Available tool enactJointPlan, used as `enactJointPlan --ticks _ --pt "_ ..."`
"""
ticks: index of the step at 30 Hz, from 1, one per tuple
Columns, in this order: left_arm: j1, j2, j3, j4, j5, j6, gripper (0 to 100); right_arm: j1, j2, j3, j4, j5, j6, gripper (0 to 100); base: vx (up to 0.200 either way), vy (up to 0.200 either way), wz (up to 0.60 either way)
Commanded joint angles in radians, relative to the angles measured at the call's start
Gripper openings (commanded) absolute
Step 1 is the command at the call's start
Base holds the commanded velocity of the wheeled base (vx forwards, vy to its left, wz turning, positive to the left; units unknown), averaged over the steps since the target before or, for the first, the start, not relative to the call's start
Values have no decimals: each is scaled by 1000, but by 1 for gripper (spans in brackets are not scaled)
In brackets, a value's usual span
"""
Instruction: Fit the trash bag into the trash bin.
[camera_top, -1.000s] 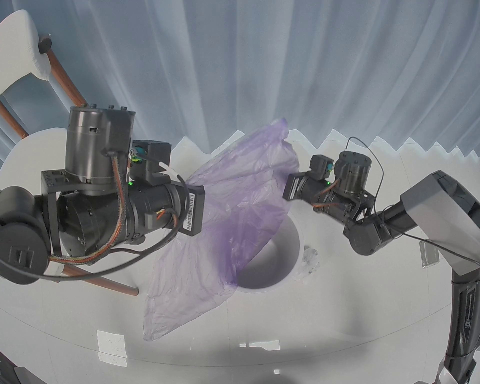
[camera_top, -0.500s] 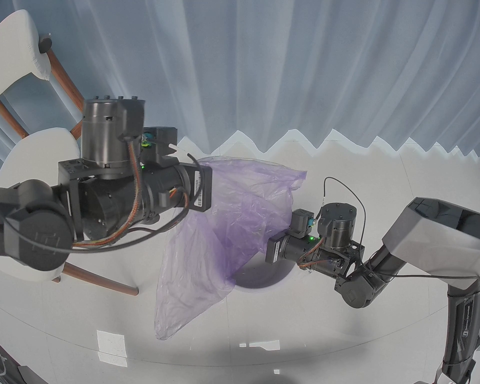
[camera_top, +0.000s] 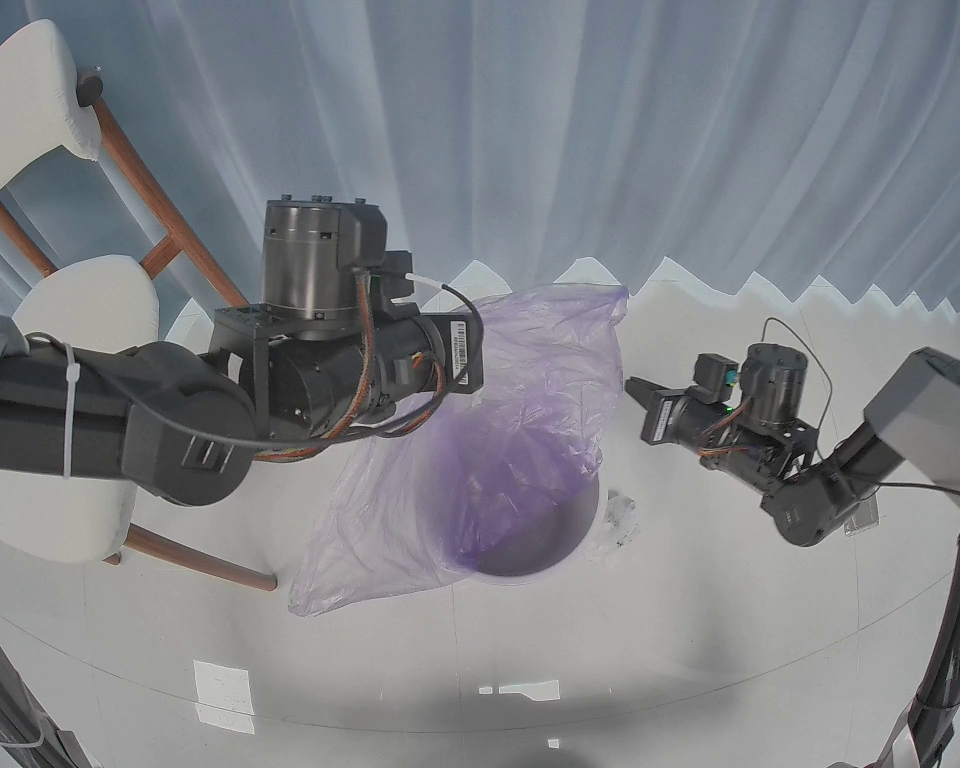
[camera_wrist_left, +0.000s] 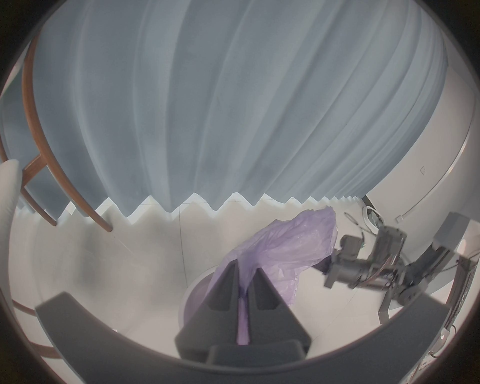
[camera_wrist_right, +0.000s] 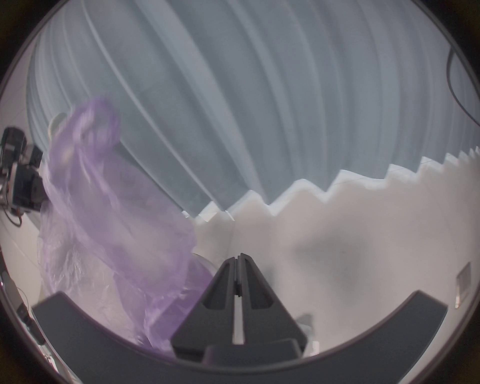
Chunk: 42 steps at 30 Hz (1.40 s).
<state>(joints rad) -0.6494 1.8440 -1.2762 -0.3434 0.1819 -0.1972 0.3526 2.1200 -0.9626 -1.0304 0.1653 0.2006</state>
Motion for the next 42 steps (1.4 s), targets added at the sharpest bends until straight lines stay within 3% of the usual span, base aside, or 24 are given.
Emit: enactJointPlan --ticks 1,5,8,10,12,15,17,18,19,20,23,28,33,37,42 --pt "-4 53 -22 -2 5 -5 0 -144 -236 143 141 -7 11 0 0 0 0" --pt "-10 84 -19 -19 14 22 0 -129 -365 272 225 -9 77 0 0 0 0" --pt "-29 78 12 -35 14 64 0 -49 -437 321 247 -12 155 0 0 0 0" --pt "-38 73 66 -72 13 162 0 37 -508 314 297 -32 281 0 0 0 0" --pt "-39 70 109 -129 5 237 0 106 -548 297 354 -49 352 0 0 0 0" --pt "-39 93 193 -342 -22 357 0 235 -601 294 461 -64 487 0 0 0 0" --pt "-42 130 250 -488 -52 404 0 260 -606 295 477 -76 536 0 0 0 0" --pt "-44 133 255 -499 -53 407 0 261 -606 297 477 -78 537 0 0 0 0" --pt "-46 152 304 -614 -71 447 0 261 -603 295 480 -96 548 0 0 0 0" --pt "-46 158 337 -666 -79 470 0 261 -601 292 481 -107 553 100 0 0 0" --pt "-52 153 411 -718 -88 507 0 260 -606 280 483 -121 580 100 0 0 0" --pt "-76 124 449 -718 -93 529 0 258 -606 171 529 -139 723 100 0 0 0" --pt "-75 126 465 -724 -94 538 0 260 -563 88 691 -139 735 100 0 0 0" --pt "-75 127 463 -727 -91 538 0 258 -537 74 711 -144 734 100 0 0 0" --pt "-75 119 463 -729 -88 538 0 256 -454 58 725 -208 717 100 0 0 0"
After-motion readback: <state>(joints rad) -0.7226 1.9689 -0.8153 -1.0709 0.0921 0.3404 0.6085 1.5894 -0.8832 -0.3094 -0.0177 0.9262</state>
